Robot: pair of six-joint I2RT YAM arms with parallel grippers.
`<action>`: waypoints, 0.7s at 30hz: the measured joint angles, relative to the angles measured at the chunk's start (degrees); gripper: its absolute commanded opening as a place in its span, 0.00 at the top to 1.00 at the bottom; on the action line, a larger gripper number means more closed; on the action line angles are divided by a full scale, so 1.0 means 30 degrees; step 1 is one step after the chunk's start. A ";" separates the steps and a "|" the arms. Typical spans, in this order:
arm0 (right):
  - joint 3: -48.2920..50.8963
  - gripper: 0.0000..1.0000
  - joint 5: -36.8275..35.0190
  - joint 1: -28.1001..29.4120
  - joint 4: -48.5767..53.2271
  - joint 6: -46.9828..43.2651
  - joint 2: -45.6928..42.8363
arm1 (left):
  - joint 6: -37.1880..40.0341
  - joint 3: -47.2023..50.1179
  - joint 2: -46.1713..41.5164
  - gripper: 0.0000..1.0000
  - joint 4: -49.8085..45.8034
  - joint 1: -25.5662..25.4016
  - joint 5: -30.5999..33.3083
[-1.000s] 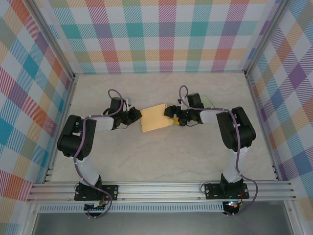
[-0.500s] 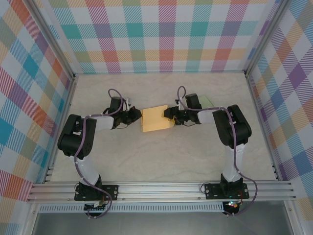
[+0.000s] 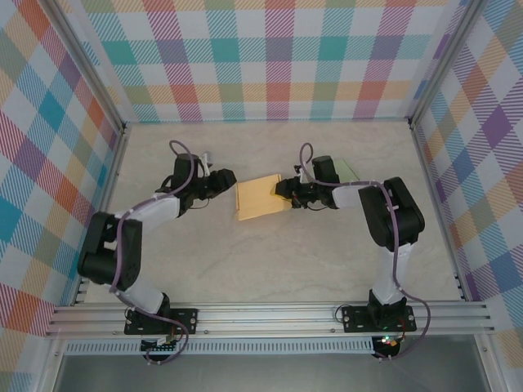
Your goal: Fold the paper box
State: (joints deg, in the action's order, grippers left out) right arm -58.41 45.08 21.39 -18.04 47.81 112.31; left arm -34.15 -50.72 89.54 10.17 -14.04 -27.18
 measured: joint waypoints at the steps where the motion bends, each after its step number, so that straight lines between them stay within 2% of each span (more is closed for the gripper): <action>1: 0.0109 0.62 0.0000 -0.0007 0.0015 0.0102 -0.0226 | 0.0262 0.0124 -0.0729 0.43 -0.0007 -0.0007 0.0124; 2: 0.0233 0.62 0.0007 -0.0015 0.0022 0.0262 -0.0495 | 0.0532 0.0328 -0.1661 0.36 -0.0022 -0.0029 0.0342; 4: 0.0386 0.63 0.0036 -0.0022 0.0029 0.0466 -0.0911 | 0.1472 0.0801 -0.3402 0.30 -0.0087 -0.0262 0.0991; 6: 0.0597 0.63 0.0117 -0.0117 0.0102 0.0772 -0.1341 | 0.3220 0.1778 -0.5450 0.19 0.0182 -0.0809 0.2106; 11: 0.1282 0.63 0.0539 -0.0372 0.1013 0.1231 -0.2674 | 0.9595 0.6390 -1.0877 0.15 0.2718 -0.5049 0.4386; 15: 0.2084 0.62 0.1086 -0.0663 0.2055 0.1457 -0.4080 | 1.5132 0.8604 -1.3682 0.00 0.3031 -0.7788 0.5115; 21: 0.3293 0.61 0.1938 -0.0772 0.4087 0.1843 -0.6113 | 2.1107 0.8750 -1.4768 0.00 0.1319 -1.1271 0.8306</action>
State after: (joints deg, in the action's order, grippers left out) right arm -48.53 50.89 19.07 -5.78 53.34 93.97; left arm 29.17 -24.47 45.23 14.13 -47.86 -2.26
